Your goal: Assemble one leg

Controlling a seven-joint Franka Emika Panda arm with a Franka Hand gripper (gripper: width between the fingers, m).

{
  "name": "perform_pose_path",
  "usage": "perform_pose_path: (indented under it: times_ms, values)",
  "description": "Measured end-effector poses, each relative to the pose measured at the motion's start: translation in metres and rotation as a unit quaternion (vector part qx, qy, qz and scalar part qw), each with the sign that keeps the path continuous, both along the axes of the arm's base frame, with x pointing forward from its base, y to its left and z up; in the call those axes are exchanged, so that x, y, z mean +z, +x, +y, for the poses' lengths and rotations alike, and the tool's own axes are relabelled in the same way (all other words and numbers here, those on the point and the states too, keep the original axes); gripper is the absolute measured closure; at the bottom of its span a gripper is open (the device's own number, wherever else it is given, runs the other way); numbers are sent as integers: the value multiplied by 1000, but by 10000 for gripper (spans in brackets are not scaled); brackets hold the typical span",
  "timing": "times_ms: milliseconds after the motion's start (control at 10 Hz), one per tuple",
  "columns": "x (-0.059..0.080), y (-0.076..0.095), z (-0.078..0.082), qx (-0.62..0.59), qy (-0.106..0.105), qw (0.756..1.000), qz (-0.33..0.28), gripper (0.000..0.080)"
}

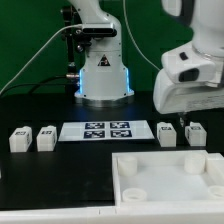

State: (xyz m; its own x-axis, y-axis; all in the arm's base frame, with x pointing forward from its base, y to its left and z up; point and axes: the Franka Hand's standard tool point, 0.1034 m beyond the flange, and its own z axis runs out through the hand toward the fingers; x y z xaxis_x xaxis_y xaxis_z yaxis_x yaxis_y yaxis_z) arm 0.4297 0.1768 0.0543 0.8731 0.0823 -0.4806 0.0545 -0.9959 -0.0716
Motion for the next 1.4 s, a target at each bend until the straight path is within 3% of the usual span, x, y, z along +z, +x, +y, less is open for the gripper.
perform_pose_path:
  times_ms: [400,500,700,1400]
  values:
    - [-5,-8,-2,14,-12,982,189,151]
    - [-9,-6,-1,16,-12,977,212,151]
    - [-11,-7,0,16,-12,976,216,151]
    - [-43,-44,6,23,-19,973,230,151]
